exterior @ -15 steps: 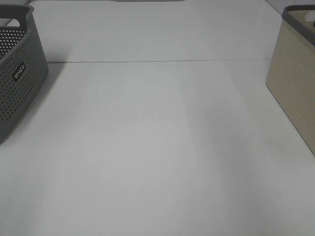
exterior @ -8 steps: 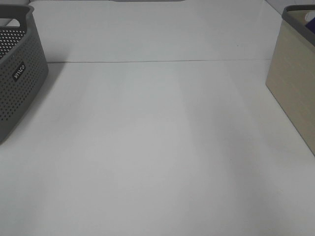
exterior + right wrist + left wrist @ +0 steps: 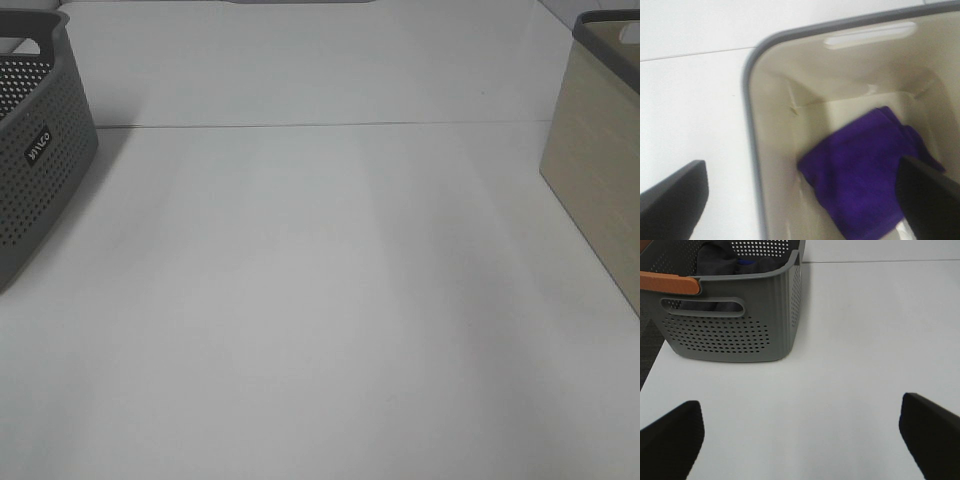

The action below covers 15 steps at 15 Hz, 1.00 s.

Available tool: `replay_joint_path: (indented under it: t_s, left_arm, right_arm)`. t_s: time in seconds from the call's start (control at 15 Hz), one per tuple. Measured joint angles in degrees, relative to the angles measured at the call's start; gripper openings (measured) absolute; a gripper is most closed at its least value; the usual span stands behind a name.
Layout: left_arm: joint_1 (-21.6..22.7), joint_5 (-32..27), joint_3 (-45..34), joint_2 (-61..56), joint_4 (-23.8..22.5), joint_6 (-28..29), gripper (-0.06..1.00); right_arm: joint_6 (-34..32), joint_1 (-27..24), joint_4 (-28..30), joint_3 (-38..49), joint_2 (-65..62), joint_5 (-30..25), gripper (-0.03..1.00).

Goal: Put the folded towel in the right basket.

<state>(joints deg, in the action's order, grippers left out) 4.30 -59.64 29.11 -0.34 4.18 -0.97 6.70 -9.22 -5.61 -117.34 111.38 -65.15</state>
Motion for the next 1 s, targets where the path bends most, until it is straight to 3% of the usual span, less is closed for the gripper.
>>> replay_joint_path:
  t_s: [0.27,0.33,0.4,0.67,0.87,1.0]
  left_arm:
    - [0.00,0.00,0.00,0.00,0.00,0.00,0.99]
    - [0.00,0.00,0.00,0.00,0.00,0.00,0.99]
    - [0.00,0.00,0.00,0.00,0.00,0.00,0.99]
    - [0.00,0.00,0.00,0.00,0.00,0.00,0.99]
    - [0.00,0.00,0.00,0.00,0.00,0.00,0.99]
    - [0.00,0.00,0.00,0.00,0.00,0.00,0.99]
  right_arm:
    - [0.17,9.17,0.97,0.00,0.00,1.55,0.97]
    - [-2.41,11.29,2.41,0.34,0.00,-3.38,0.97]
    - [-3.27,11.40,2.81,2.18,-0.57,-3.78,0.97]
    - [-3.04,11.29,0.46,18.39,-11.17,-0.23,0.97]
    - [-2.98,11.29,-0.86,35.18,-30.88,7.16,0.97]
    - [-2.98,11.29,-1.32,45.21,-42.57,7.85,0.97]
